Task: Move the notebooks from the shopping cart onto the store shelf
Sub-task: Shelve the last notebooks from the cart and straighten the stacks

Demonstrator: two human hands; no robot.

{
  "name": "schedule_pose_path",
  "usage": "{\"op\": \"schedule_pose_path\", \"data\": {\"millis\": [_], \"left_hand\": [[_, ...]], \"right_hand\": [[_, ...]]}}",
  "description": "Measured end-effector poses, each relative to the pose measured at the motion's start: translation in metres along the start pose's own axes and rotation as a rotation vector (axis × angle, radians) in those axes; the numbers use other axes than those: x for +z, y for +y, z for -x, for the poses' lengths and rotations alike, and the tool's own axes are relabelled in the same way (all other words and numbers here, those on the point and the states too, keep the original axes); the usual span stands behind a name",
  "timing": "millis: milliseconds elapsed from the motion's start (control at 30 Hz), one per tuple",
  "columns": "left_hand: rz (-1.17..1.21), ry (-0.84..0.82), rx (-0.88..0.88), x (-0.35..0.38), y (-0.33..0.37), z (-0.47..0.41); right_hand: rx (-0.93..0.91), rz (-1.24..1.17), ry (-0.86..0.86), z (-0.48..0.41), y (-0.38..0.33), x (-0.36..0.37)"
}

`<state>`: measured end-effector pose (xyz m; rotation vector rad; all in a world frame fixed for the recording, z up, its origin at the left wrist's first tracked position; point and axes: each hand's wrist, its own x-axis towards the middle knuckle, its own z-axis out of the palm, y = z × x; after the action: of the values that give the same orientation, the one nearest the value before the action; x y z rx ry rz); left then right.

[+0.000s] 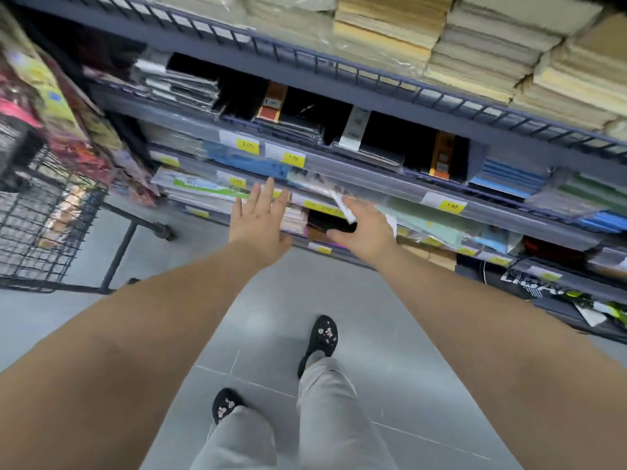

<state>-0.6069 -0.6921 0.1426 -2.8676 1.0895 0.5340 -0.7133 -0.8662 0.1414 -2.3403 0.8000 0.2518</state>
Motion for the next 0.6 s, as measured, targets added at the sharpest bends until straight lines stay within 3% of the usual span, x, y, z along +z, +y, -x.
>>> {"op": "schedule_pose_path", "data": {"millis": [267,600], "left_hand": [[-0.036,0.084,-0.167,-0.016,-0.154,0.15],[0.203,0.219,-0.506,-0.019,-0.281,0.287]], "right_hand": [[-0.196,0.426,-0.067,0.066,-0.144,0.066],[-0.519,0.635,-0.079,0.117,-0.304,0.147]]}}
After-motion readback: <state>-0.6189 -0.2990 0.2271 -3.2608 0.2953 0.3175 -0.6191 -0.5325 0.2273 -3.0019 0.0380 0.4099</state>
